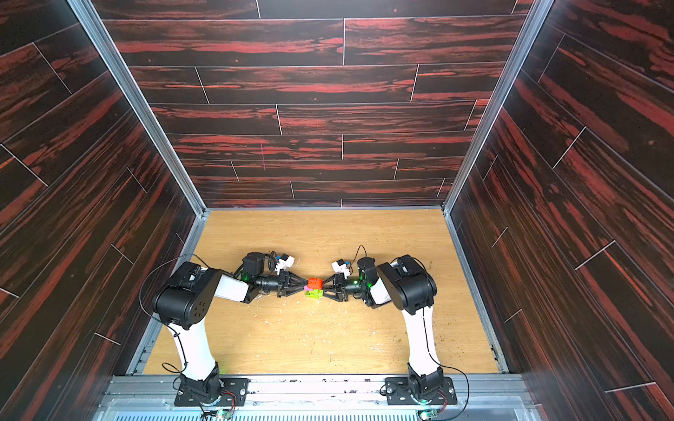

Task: Assemble the letter s with lego
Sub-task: Assemble the lego brick with the lego brick.

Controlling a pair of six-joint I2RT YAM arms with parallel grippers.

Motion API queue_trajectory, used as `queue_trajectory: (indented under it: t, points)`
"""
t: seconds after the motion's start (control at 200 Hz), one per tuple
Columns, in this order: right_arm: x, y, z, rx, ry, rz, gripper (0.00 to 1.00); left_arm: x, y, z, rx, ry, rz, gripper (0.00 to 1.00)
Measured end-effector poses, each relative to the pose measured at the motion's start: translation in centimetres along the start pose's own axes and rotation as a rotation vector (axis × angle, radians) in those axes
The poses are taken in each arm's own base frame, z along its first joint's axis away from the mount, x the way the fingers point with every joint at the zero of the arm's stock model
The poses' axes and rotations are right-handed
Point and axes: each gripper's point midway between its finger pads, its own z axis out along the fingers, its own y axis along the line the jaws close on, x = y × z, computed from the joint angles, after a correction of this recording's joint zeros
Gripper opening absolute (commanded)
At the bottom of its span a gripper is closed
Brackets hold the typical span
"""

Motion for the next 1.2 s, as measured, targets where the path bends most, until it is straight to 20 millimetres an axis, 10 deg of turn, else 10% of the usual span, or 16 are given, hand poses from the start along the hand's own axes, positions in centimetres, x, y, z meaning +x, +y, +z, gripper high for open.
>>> queue_trajectory:
  t: [1.197]
  points:
    - [0.21, -0.02, -0.17, -0.004, 0.012, -0.007, 0.48, 0.51, -0.52, 0.35, -0.112, 0.092, 0.040, 0.35]
